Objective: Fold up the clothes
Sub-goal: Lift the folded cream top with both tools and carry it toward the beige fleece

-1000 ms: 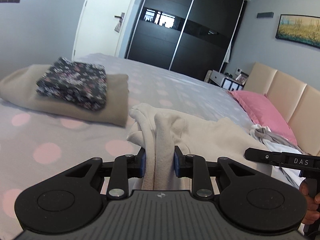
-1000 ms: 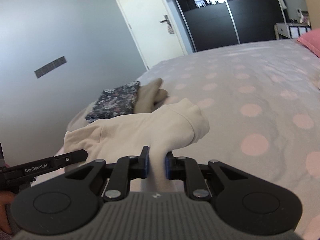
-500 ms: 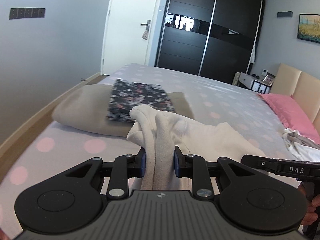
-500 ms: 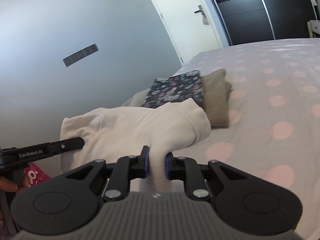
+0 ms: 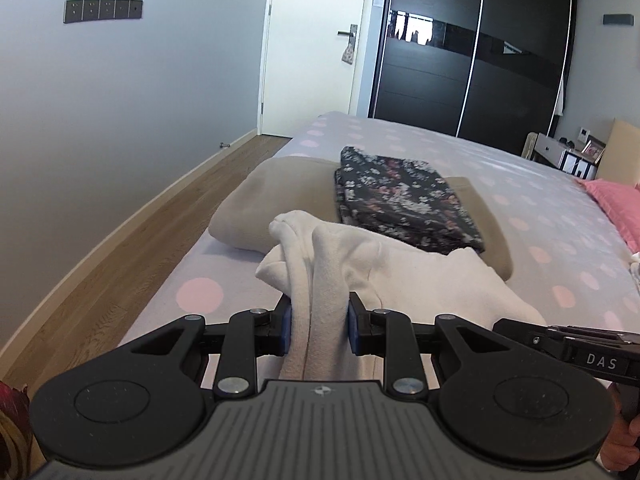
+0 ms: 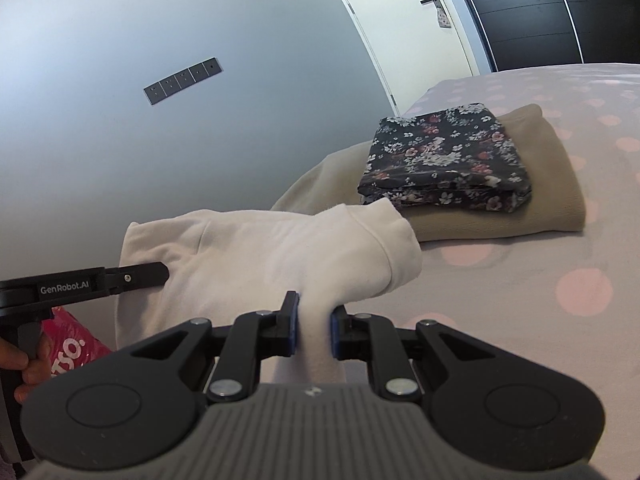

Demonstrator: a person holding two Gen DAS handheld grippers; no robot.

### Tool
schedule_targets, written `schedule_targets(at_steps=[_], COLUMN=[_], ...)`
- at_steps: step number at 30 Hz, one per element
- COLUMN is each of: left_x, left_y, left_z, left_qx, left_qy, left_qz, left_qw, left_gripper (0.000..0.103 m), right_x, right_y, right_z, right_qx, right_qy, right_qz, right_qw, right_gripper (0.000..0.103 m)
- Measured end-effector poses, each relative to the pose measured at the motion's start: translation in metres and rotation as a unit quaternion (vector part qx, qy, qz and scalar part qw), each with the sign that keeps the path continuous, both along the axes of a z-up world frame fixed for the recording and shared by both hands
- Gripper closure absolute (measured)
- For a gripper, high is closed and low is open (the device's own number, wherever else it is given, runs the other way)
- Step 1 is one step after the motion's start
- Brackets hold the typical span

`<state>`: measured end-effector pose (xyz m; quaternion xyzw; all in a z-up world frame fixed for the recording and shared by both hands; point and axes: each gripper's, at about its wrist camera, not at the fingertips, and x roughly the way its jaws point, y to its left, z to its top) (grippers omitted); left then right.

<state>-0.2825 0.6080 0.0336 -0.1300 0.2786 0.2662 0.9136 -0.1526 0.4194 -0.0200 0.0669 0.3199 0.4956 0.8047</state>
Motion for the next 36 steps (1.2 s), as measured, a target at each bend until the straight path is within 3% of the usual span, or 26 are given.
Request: schedule_targets(at_steps=[11,19,22,24,25,27,32,36], left_x=[0.055,0.080,0.081,0.080,0.080,0.079,0.083,0.089], left_y=[0.071,0.097,0.101,0.104,0.107,0.114,0.133,0.141], left_z=[-0.071,-0.122,-0.128,-0.126,-0.124,-0.120,-0.120,-0.127], left_qx=[-0.031,-0.054,-0.063,-0.076,-0.080,-0.089,-0.115,-0.134], left_qy=[0.040,0.058,0.064,0.065,0.063,0.055,0.054,0.055], left_qz=[-0.006,0.004,0.009,0.014,0.017,0.026,0.045,0.044], left_qw=[0.9987,0.9969,0.9959,0.9949,0.9947,0.9941,0.9909,0.9884], left_gripper=[0.079,0.078,0.074,0.070,0.063,0.056,0.053,0.054], right_x=[0.055,0.089,0.095,0.102,0.107,0.118,0.163,0.189], right_y=[0.076,0.098,0.100,0.096,0.091,0.078,0.051,0.059], right_z=[-0.047,-0.088,-0.095,-0.097,-0.097,-0.096,-0.109,-0.124], right_qx=[-0.053,-0.082,-0.092,-0.089,-0.083,-0.067,-0.023,-0.013], right_qy=[-0.007,0.015,0.023,0.047,0.061,0.093,0.229,0.284], right_qz=[-0.012,-0.003,0.005,0.008,0.010,0.011,-0.028,-0.045], right_qw=[0.999,0.996,0.995,0.995,0.995,0.993,0.973,0.958], right_gripper=[0.086,0.086,0.084,0.077,0.071,0.050,0.044,0.044])
